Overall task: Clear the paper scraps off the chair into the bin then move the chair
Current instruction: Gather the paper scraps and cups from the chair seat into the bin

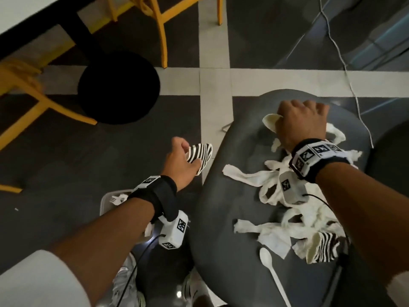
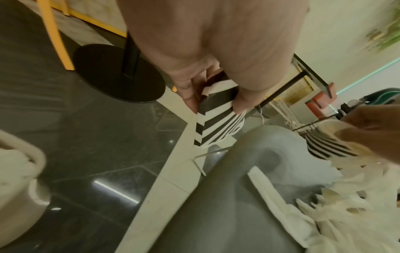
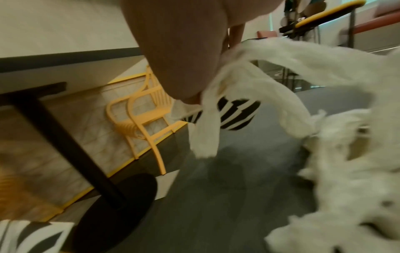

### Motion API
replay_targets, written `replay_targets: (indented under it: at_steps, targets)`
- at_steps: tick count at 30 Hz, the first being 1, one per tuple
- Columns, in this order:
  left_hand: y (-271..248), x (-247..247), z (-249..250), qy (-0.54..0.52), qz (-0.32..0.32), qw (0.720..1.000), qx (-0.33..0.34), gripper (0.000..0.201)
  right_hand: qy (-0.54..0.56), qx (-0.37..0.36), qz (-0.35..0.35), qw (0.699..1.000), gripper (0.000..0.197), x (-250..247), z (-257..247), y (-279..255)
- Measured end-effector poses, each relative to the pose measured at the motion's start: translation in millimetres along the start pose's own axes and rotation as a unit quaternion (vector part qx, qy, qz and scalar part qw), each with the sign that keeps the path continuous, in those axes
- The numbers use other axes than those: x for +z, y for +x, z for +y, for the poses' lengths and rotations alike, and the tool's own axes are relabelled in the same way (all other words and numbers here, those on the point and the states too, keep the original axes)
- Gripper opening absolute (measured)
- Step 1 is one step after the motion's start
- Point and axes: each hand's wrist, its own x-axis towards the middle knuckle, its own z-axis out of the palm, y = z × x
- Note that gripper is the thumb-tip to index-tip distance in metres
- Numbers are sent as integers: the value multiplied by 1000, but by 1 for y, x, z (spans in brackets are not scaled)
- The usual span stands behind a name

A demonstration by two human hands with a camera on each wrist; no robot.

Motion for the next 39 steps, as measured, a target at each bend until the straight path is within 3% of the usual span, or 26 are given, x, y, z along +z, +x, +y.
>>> replay_targets:
  at_steps: [4,9,14,18,21,23,27,31,33,35,39]
  targets:
    - [-17,-44,-58,-23,8,999,-46,41,99,-43,-16,994,14,-17,-90,-30]
    - [-41,-92,-158,-30,12,991,-129,42,282,-66,-158,944,22,-4,-224,-96]
    - [-57,-120,-263,-17,23,981,-193,40,277,-54,-343,896,23,65,-337,-160]
    - [-60,-130,-311,-67,-20,973,-218,50,281,10,-423,861,28,109,-377,-190]
    - [-55,-138,-318,-139,-69,958,-241,63,308,17,-477,823,36,122,-383,-198]
    - [-48,-144,-322,-112,-74,962,-238,65,312,1,-481,819,32,123,-379,-197]
    - [-41,-157,-296,-12,-88,976,-199,31,347,24,-457,819,17,106,-354,-187]
    - [-29,-155,-246,13,-88,985,-151,19,401,44,-419,814,9,76,-314,-170]
    - [-22,-146,-212,18,-100,986,-131,16,442,64,-381,809,20,56,-287,-159]
    - [-15,-132,-172,25,-113,988,-102,14,481,87,-353,798,28,42,-257,-151]
    - [4,-83,-95,44,-136,989,-48,16,538,132,-303,775,23,25,-187,-142]
